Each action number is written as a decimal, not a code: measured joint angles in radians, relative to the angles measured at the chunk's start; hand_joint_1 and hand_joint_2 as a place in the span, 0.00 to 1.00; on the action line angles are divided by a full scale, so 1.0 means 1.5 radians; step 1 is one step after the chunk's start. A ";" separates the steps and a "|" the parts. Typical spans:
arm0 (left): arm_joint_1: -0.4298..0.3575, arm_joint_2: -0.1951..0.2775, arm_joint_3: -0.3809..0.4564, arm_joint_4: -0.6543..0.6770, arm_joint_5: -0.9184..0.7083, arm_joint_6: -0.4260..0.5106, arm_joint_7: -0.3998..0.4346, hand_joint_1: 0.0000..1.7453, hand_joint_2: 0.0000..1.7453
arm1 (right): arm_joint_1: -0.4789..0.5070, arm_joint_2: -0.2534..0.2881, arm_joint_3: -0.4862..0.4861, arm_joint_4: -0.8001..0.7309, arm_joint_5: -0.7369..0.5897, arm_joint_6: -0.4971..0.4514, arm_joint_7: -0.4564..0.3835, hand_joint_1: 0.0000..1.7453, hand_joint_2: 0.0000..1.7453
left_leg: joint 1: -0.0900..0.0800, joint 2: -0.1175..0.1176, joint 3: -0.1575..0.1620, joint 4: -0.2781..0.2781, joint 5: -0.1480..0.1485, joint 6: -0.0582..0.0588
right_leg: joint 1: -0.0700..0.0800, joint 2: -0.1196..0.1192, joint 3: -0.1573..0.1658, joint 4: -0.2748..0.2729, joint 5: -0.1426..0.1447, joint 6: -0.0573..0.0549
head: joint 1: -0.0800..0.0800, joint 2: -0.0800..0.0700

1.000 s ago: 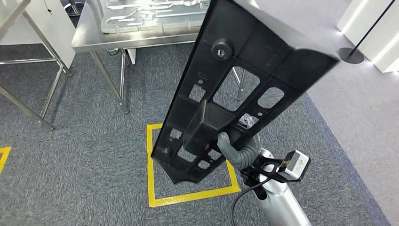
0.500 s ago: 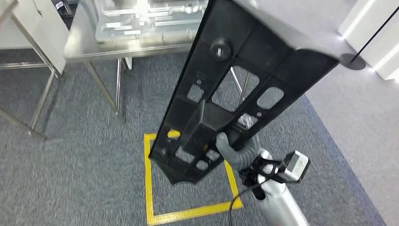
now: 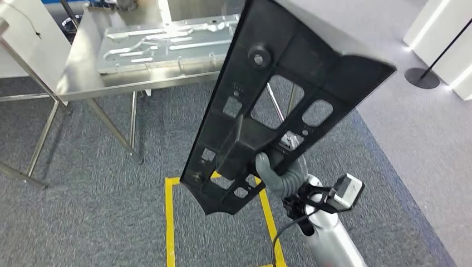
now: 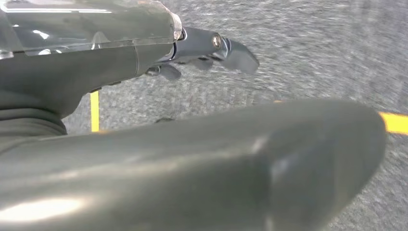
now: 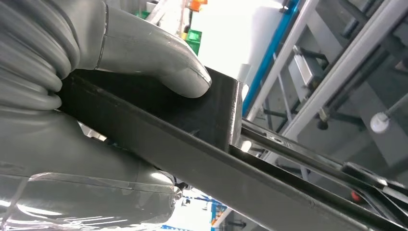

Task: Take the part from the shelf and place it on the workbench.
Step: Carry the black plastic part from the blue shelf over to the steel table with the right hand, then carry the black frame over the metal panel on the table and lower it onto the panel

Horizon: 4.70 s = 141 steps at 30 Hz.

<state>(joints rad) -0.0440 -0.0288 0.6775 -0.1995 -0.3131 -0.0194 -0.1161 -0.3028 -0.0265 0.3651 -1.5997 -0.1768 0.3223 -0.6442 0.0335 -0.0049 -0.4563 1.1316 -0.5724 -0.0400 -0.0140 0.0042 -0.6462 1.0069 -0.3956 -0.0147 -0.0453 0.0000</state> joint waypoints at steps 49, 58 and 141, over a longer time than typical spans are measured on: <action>0.001 -0.003 0.023 0.000 -0.016 -0.011 -0.021 0.00 0.00 | 0.014 -0.011 -0.031 -0.007 0.029 -0.026 0.009 1.00 1.00 | -0.020 -0.004 -0.062 -0.091 0.075 0.054 | 0.003 -0.002 -0.020 0.176 -0.137 0.032 | 0.000 0.000; 0.001 -0.008 0.029 0.000 -0.014 -0.011 -0.023 0.00 0.00 | 0.000 -0.011 -0.029 0.001 0.055 -0.034 0.024 1.00 1.00 | -0.013 -0.030 -0.027 -0.082 0.039 0.023 | -0.003 0.008 0.011 0.005 -0.017 0.017 | 0.000 0.000; -0.016 -0.009 0.073 0.000 -0.095 -0.023 -0.046 0.00 0.00 | -0.407 0.088 0.169 0.772 1.055 -0.342 0.142 1.00 1.00 | -0.012 -0.001 -0.117 -0.078 0.108 0.039 | 0.007 0.001 -0.061 0.196 -0.122 0.025 | 0.000 0.000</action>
<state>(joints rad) -0.0688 -0.0420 0.7867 -0.1991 -0.4560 -0.0534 -0.1849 -0.9130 0.1058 0.6182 -0.4423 1.4056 -0.1905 -0.4305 0.0160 -0.0066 -0.6314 1.0152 -0.4097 0.0181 -0.0043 0.0050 -0.7384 1.3011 -0.5783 0.0223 -0.0454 0.0000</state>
